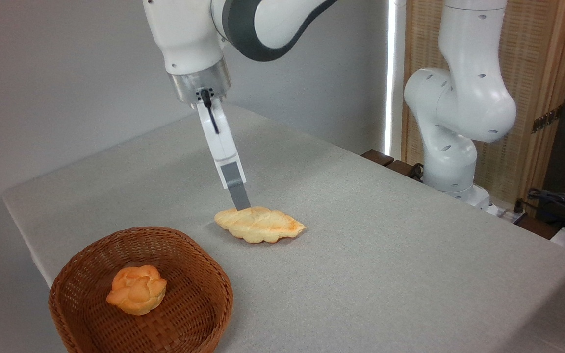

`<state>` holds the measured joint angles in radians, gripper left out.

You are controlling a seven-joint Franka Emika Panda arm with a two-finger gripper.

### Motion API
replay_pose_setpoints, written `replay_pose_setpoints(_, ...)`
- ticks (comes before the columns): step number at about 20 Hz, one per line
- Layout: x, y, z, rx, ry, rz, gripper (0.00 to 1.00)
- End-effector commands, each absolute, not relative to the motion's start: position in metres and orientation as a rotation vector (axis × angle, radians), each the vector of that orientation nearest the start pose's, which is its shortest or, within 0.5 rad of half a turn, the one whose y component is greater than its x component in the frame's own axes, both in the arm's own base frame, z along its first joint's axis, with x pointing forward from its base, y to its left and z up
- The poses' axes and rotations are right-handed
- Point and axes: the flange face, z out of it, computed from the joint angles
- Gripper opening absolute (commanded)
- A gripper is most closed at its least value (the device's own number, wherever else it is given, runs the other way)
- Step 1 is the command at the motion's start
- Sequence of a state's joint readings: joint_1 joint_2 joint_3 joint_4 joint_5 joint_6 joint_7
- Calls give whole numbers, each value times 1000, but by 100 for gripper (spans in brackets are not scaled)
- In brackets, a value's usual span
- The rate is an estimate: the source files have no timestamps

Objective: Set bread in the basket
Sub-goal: 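Lower the open gripper down onto the flat golden pastry, then close the gripper fingers around the middle of the flat pastry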

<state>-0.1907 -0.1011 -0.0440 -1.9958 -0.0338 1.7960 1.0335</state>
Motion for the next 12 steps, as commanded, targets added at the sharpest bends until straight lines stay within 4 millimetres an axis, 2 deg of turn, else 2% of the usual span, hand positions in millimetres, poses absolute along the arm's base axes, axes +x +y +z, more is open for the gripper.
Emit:
replay_pose_setpoints(1,491,-119,482,-2420,2122,138,100)
replay_pose_setpoints(6,482,-117,452,-2294,2281,176,100)
replay_pose_setpoints(10,483,-115,440,-2203,2311,151,100)
replay_pose_setpoints(12,481,-122,433,-2181,2331,176,100)
